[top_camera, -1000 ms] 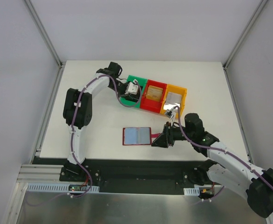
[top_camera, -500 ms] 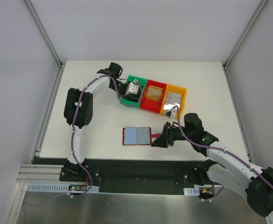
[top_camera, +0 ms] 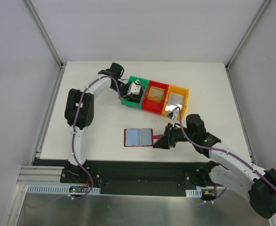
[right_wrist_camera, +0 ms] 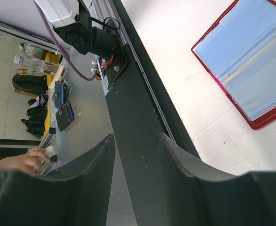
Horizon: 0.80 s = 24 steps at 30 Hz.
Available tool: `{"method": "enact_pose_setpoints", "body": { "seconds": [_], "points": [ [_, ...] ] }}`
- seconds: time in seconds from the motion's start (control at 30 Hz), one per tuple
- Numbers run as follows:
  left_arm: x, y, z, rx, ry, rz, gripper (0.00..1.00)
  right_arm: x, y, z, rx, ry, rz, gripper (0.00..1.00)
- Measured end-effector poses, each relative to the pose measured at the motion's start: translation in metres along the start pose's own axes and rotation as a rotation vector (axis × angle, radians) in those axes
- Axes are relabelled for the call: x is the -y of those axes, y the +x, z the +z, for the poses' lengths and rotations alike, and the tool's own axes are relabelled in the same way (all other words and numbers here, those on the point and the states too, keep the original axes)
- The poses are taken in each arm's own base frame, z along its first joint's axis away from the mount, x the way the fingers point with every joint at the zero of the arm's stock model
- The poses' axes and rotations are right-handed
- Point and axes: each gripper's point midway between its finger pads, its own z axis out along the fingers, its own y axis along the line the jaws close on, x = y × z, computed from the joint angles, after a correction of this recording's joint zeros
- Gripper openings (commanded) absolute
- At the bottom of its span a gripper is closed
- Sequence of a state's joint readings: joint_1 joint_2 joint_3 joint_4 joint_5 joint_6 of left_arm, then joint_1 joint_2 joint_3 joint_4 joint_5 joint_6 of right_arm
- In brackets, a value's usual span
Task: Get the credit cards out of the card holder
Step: Place the credit card in the storage box.
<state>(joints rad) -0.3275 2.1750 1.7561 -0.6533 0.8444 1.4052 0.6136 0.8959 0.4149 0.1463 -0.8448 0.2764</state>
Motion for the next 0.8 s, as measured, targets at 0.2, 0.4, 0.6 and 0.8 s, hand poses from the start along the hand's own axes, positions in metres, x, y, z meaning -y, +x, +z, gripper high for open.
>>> {"method": "enact_pose_setpoints", "body": {
  "seconds": [0.2,0.4,0.6,0.8],
  "points": [
    [-0.002,0.002,0.0,-0.011,-0.009,-0.001,0.34,0.0,0.0,0.0,0.0,0.0,0.0,0.44],
    [-0.005,0.002,-0.001,-0.013,-0.018,0.005,0.45,0.0,0.0,0.0,0.0,0.0,0.0,0.45],
    [-0.015,-0.002,-0.002,-0.006,-0.052,0.029,0.99,0.0,0.0,0.0,0.001,-0.001,0.0,0.45],
    [-0.018,-0.002,-0.002,-0.007,-0.062,0.031,0.99,-0.001,-0.001,0.0,0.004,-0.003,0.003,0.45]
  ]
}}
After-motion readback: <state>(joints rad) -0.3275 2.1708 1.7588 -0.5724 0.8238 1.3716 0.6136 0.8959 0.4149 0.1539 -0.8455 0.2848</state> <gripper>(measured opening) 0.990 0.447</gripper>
